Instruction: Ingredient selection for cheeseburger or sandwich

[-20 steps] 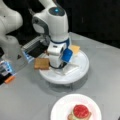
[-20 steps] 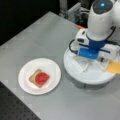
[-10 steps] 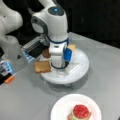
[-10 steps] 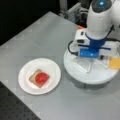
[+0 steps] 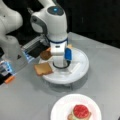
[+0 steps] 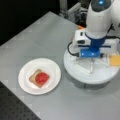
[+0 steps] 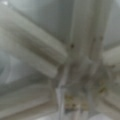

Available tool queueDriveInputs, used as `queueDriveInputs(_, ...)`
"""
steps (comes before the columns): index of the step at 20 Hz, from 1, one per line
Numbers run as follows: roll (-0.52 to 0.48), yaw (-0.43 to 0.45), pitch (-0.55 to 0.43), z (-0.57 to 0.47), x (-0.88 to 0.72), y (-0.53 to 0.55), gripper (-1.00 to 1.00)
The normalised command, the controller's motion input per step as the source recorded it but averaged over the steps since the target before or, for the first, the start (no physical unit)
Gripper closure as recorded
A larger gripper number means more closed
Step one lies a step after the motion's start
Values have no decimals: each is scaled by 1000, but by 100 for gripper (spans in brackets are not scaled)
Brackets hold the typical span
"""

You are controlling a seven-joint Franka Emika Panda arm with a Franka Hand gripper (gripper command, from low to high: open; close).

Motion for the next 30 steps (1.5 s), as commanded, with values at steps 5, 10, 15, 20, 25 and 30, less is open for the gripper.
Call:
queueDriveInputs(5,-55,337,48,-158,-209,-232,-100)
queueDriveInputs(10,-58,371,42,-187,-128,-227,-100)
queueDriveInputs(15,-61,371,41,-194,-89,-211,-100)
queueDriveInputs(20,-58,363,44,-170,-56,-225,-100)
queueDriveInputs(25,-47,363,48,-137,-50,-245,-100)
queueDriveInputs(30,-39,321,54,-105,-76,-245,-100)
